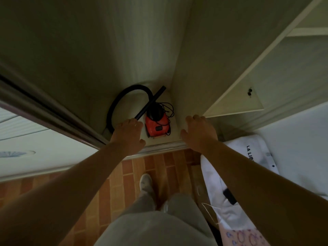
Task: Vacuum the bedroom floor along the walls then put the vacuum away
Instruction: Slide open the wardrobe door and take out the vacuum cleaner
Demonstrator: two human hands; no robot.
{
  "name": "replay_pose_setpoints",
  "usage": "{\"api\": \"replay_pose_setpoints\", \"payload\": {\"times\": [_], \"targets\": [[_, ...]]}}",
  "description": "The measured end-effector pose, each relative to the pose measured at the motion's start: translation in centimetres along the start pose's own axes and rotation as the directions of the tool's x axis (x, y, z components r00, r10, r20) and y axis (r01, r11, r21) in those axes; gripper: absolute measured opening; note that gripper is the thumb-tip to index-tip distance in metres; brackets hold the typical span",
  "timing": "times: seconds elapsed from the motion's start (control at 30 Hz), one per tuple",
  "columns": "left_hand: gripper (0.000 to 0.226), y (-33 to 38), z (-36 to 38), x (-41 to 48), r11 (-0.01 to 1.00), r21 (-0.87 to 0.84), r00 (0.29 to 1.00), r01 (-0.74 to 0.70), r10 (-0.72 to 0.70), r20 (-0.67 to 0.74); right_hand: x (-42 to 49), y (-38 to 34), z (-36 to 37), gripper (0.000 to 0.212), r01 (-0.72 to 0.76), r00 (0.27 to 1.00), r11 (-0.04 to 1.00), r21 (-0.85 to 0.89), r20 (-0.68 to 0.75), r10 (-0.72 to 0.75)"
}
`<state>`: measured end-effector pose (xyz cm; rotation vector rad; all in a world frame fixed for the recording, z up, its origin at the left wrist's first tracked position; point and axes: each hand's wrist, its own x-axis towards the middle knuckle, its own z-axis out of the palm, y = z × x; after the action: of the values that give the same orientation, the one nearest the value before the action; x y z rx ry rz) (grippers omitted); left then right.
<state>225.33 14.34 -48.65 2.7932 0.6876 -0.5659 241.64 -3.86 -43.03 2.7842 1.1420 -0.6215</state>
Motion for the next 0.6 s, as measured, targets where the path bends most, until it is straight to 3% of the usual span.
{"api": "replay_pose_setpoints", "payload": {"times": [0.3, 0.6], "targets": [[0.063, -0.5, 0.9, 4.9, 0.993, -0.068, 0.995, 0.096, -0.096, 0.010, 7.0, 0.9, 0.6, 0.035, 0.091, 0.989, 0.996, -0.004, 0.117, -0.090], [0.064, -0.3, 3.3, 9.3, 0.976, -0.121, 0.983, 0.182, -0.178, 0.047, 12.7, 2.9, 3.7, 0.051, 0.151, 0.973, 0.988, -0.029, 0.182, -0.143]]}}
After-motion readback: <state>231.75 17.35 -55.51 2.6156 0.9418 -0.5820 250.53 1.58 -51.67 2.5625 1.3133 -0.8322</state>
